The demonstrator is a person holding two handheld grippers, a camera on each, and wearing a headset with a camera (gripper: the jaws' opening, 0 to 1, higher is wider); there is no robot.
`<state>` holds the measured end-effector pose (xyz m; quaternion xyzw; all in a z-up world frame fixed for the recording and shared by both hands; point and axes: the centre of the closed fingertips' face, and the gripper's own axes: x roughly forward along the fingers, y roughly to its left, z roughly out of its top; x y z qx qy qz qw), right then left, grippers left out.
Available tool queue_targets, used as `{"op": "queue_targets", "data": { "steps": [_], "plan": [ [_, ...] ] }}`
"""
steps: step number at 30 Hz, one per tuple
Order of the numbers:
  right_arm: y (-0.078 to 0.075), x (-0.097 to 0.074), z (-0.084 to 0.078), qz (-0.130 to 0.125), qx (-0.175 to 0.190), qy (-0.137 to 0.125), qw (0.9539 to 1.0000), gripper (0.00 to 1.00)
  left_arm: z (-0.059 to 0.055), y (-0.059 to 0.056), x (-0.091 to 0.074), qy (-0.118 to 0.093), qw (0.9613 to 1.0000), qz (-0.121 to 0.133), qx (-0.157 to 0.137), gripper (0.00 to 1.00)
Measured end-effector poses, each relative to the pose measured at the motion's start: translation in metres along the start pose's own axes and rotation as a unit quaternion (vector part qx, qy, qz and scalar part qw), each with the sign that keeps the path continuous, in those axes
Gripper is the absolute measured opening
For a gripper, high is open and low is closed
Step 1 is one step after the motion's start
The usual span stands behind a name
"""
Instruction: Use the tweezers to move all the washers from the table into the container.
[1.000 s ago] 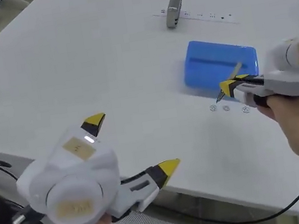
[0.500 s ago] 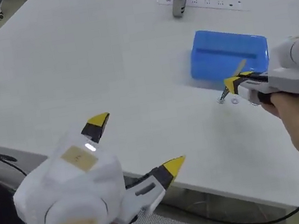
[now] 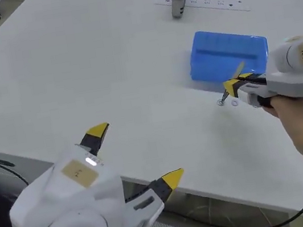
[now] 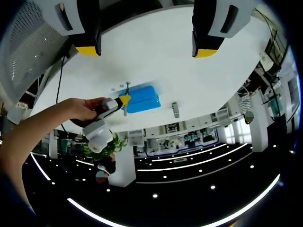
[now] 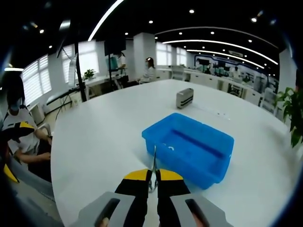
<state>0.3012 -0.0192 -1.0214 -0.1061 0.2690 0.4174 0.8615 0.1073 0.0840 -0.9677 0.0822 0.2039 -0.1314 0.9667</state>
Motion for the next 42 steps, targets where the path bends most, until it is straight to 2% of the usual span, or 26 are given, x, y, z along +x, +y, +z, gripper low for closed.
{"op": "queue_targets", "data": {
  "steps": [3, 5, 10, 14, 22, 27, 35, 42],
  "plan": [
    [-0.001, -0.001, 0.0, -0.001, 0.0, 0.001, 1.0, 0.01, 0.0, 0.001, -0.002, -0.007, 0.9999, 0.008, 0.009, 0.8],
    [-0.001, -0.001, -0.001, 0.001, 0.003, 0.003, 1.0, 0.01, -0.001, 0.001, -0.002, -0.004, 1.0, 0.004, 0.004, 0.78],
    [-0.002, -0.005, 0.003, 0.003, 0.004, 0.001, 1.0, 0.01, -0.003, 0.001, -0.003, -0.002, 0.9999, 0.009, 0.01, 0.79],
    [0.0, -0.01, 0.014, 0.007, -0.001, -0.008, 0.9999, 0.01, -0.005, 0.001, -0.004, -0.001, 0.9999, 0.01, 0.01, 0.78],
    [0.0, -0.017, 0.045, 0.011, -0.013, -0.038, 0.9991, 0.01, -0.009, -0.001, -0.007, 0.005, 0.9997, 0.008, 0.021, 0.77],
    [0.0, -0.019, 0.058, 0.012, -0.023, -0.049, 0.9985, 0.01, -0.011, -0.001, -0.01, 0.006, 0.9997, 0.009, 0.022, 0.76],
    [-0.019, -0.014, 0.083, -0.005, -0.034, -0.068, 0.9971, 0.01, -0.021, -0.005, -0.02, 0.017, 0.9996, 0.004, 0.024, 0.74],
    [-0.039, -0.006, 0.095, -0.023, -0.031, -0.078, 0.9962, 0.02, -0.031, -0.011, -0.033, 0.027, 0.9994, 0.003, 0.021, 0.72]
  ]
}}
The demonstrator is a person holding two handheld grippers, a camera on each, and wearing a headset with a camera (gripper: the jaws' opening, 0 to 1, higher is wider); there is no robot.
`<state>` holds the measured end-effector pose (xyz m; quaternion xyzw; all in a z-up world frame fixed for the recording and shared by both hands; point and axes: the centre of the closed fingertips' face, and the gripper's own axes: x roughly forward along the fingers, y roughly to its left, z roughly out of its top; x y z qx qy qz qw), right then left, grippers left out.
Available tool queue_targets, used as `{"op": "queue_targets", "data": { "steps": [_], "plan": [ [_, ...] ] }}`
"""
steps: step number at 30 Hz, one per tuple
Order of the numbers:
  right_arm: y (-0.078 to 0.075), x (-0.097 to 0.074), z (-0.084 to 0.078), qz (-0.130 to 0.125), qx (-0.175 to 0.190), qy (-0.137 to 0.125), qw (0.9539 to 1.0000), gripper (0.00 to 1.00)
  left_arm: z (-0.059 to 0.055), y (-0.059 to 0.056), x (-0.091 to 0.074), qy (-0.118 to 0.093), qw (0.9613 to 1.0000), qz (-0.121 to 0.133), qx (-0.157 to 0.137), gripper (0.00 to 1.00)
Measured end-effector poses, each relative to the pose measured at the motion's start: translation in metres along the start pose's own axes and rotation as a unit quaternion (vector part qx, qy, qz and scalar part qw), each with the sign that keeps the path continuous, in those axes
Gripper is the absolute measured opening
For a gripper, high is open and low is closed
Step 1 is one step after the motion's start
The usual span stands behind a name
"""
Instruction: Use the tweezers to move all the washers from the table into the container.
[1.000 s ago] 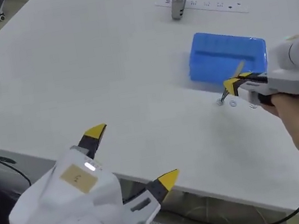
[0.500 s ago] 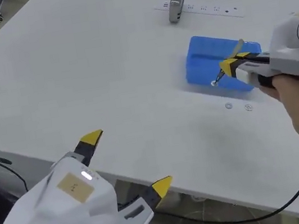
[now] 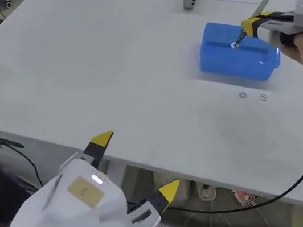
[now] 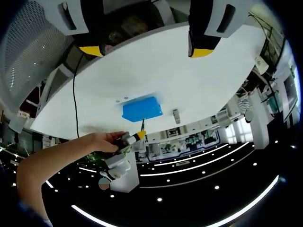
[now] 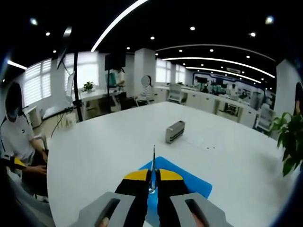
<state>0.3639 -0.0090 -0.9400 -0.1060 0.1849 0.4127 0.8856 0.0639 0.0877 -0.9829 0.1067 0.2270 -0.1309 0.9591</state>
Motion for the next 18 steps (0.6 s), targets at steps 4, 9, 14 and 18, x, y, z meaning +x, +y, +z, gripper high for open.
{"op": "queue_targets", "data": {
  "steps": [4, 9, 14, 18],
  "plan": [
    [-0.009, 0.006, -0.002, -0.008, 0.0, 0.003, 1.0, 0.02, -0.007, -0.005, -0.008, 0.009, 1.0, 0.0, -0.004, 0.71],
    [-0.022, 0.019, -0.004, -0.014, 0.001, 0.002, 0.9999, 0.02, -0.013, -0.009, -0.017, 0.016, 0.9998, 0.004, -0.01, 0.7],
    [-0.029, 0.031, -0.017, -0.012, 0.001, 0.01, 0.9999, 0.02, -0.021, -0.013, -0.024, 0.028, 0.9996, 0.008, -0.004, 0.68],
    [-0.028, 0.032, -0.022, -0.011, -0.003, 0.017, 0.9998, 0.02, -0.025, -0.016, -0.031, 0.032, 0.9994, 0.011, -0.003, 0.67]
  ]
}}
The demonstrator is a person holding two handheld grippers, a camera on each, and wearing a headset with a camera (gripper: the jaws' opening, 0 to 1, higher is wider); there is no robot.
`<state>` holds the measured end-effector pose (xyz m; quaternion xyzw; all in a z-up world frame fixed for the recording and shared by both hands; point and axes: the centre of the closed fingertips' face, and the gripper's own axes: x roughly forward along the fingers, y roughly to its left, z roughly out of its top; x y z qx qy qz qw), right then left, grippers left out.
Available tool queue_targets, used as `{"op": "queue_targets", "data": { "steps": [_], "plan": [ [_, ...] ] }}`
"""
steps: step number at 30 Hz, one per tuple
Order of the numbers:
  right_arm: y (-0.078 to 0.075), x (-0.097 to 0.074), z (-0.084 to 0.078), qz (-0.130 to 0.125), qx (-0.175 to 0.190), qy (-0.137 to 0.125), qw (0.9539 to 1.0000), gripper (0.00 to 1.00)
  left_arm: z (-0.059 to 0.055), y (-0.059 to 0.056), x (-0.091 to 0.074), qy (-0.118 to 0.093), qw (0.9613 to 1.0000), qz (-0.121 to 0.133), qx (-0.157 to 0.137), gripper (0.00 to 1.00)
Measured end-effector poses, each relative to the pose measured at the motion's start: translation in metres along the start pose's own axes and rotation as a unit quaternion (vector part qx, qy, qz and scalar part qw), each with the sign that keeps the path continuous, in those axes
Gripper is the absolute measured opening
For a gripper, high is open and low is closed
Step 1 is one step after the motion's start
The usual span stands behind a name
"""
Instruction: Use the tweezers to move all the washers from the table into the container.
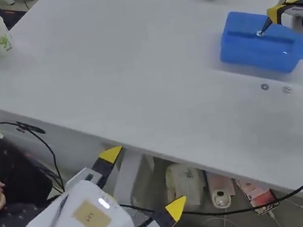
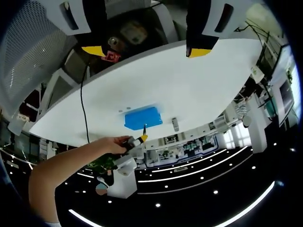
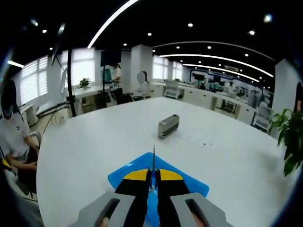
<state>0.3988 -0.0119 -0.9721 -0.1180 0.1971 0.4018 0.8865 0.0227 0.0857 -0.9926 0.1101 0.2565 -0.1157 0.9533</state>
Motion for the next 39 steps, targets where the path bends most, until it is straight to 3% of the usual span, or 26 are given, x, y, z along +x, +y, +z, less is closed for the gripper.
{"op": "queue_targets", "data": {
  "steps": [12, 27, 39],
  "plan": [
    [-0.001, 0.014, -0.025, 0.003, -0.006, 0.028, 0.9996, 0.02, -0.008, -0.004, -0.011, 0.004, 0.9999, 0.007, -0.008, 0.66],
    [0.007, 0.016, -0.034, 0.004, -0.005, 0.038, 0.9992, 0.02, -0.023, -0.013, -0.029, 0.015, 0.9998, 0.011, -0.006, 0.62],
    [0.01, 0.015, -0.042, 0.003, 0.0, 0.047, 0.9989, 0.02, -0.022, -0.011, -0.029, 0.015, 0.9997, 0.013, -0.011, 0.62]
  ]
}}
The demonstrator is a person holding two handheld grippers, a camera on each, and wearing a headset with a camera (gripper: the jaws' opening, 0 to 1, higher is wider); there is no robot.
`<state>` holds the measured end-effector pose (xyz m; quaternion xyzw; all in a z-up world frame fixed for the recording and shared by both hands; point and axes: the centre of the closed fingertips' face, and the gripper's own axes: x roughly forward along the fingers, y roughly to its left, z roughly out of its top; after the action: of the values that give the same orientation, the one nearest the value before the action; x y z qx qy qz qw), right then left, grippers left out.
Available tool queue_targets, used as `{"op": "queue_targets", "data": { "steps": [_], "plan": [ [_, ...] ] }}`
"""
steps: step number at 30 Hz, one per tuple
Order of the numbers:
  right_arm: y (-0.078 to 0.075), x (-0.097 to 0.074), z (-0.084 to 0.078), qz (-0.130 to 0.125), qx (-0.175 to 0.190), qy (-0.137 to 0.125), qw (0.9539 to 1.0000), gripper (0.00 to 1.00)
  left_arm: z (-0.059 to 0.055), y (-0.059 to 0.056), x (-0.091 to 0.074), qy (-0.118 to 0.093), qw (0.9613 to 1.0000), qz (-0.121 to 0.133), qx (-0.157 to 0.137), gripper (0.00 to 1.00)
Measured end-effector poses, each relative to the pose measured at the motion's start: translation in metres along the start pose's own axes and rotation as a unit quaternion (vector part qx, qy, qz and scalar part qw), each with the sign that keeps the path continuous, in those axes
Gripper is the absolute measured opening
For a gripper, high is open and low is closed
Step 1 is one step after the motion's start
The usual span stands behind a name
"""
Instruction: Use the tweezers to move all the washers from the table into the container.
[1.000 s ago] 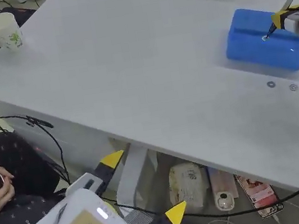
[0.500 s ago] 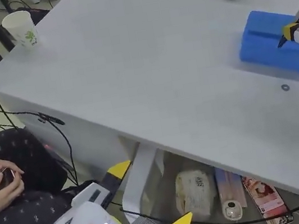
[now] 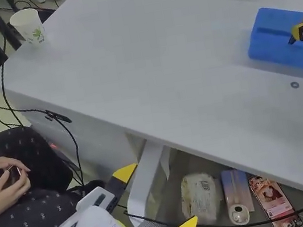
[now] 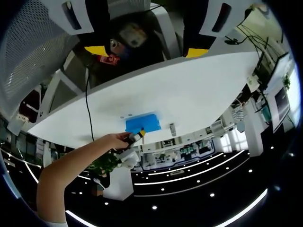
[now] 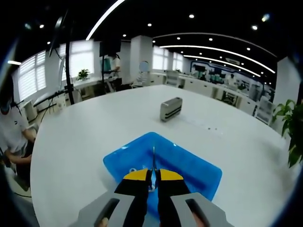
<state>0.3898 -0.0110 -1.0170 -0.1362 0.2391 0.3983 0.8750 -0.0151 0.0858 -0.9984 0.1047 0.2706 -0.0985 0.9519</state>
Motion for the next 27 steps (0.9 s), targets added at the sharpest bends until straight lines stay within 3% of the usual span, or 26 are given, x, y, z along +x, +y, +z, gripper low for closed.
{"op": "queue_targets", "data": {
  "steps": [14, 21, 27],
  "plan": [
    [-0.001, 0.002, 0.005, 0.003, -0.001, -0.001, 1.0, 0.02, 0.006, 0.007, 0.011, 0.005, 1.0, 0.003, -0.004, 0.6],
    [-0.009, -0.021, 0.034, 0.0, 0.002, -0.031, 0.9995, 0.02, 0.018, 0.018, 0.028, -0.002, 1.0, 0.002, 0.007, 0.6],
    [-0.009, -0.054, 0.055, 0.0, -0.003, -0.054, 0.9985, 0.02, 0.036, 0.031, 0.05, -0.014, 0.9999, 0.0, 0.009, 0.58]
  ]
}}
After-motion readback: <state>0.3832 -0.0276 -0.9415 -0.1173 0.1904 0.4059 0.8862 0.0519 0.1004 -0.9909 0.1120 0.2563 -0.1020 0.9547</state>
